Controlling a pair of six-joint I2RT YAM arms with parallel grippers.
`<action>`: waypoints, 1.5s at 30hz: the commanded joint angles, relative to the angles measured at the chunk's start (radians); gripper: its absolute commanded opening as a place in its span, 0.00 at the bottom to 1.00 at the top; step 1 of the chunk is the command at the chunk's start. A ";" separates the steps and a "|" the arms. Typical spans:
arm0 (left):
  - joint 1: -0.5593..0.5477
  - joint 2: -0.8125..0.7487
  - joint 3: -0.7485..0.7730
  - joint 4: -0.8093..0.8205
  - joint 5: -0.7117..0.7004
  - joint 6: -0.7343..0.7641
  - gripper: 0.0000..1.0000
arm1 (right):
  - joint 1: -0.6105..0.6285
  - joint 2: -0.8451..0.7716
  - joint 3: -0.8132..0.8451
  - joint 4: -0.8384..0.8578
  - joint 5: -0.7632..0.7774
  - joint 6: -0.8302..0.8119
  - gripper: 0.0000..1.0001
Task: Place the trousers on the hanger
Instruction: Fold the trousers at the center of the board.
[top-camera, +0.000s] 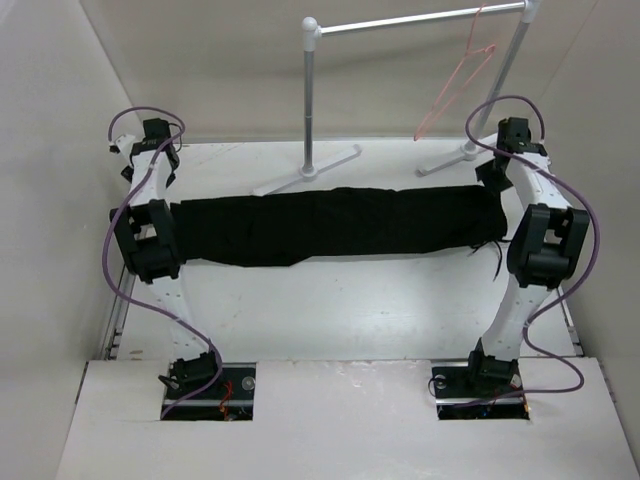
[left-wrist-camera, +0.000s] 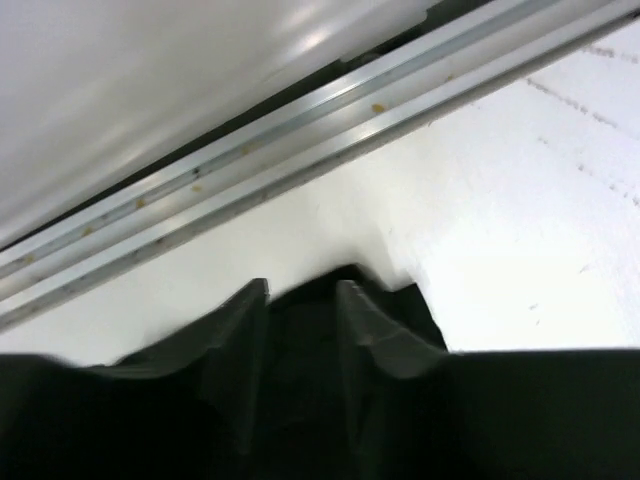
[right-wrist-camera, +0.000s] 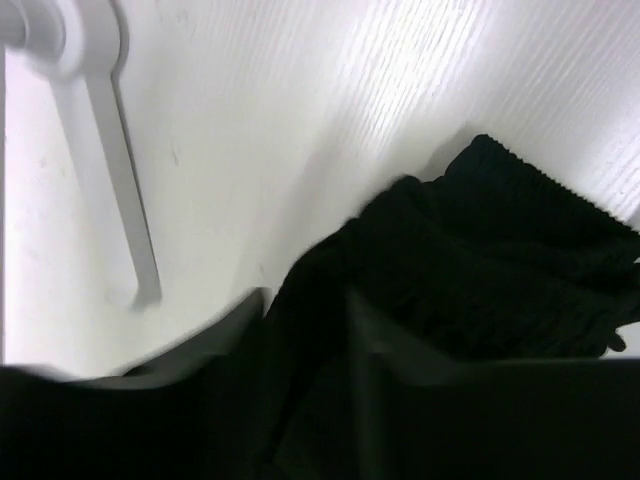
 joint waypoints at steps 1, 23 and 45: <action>0.017 -0.019 0.070 0.010 -0.014 0.045 0.45 | -0.010 -0.011 0.059 0.029 0.049 -0.017 0.53; 0.192 -0.866 -1.251 0.626 0.661 -0.330 0.71 | 0.190 -0.698 -0.858 0.486 -0.134 -0.054 0.33; 0.171 -0.565 -1.187 0.879 0.477 -0.442 0.26 | -0.100 -0.385 -0.789 0.555 -0.183 -0.088 0.61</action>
